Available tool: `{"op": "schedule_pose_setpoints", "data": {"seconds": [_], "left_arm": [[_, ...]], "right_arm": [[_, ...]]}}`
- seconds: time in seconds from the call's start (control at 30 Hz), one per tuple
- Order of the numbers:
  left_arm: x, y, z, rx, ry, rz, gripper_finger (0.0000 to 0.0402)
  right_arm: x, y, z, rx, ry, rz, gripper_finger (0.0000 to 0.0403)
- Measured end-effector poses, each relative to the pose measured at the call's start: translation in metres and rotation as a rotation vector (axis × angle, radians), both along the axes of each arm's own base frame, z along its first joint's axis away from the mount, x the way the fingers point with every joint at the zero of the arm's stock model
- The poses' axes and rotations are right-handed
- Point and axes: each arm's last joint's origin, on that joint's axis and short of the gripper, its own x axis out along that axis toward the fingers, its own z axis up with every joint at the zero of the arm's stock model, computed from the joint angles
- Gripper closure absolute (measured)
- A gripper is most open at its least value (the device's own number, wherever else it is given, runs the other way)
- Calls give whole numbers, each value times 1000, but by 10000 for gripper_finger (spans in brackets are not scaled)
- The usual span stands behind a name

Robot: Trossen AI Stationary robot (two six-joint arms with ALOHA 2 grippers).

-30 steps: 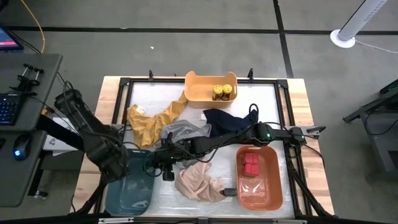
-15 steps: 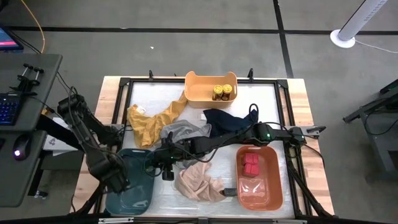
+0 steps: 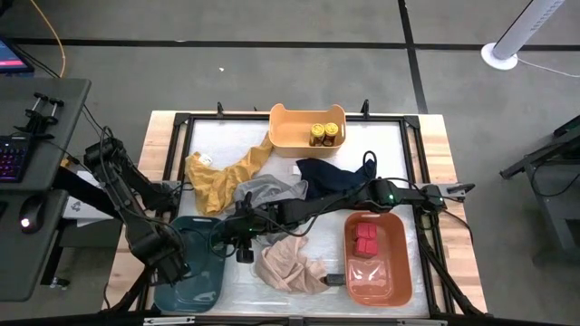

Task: Sort spices by type
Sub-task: Put the top green seasoning can into the blue bin

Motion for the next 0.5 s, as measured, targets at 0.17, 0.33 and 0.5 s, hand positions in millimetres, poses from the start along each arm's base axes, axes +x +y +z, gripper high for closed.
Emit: {"op": "schedule_pose_setpoints", "data": {"seconds": [0.17,0.33,0.5], "left_arm": [[2,-3,0,-28,-19,0,401],[2,-3,0,-28,-19,0,401],[2,-3,0,-28,-20,0,401]], "right_arm": [[0,0,0,0,0,0,278],[0,0,0,7,2,-5,278],[0,0,0,7,2,-4,278]]}}
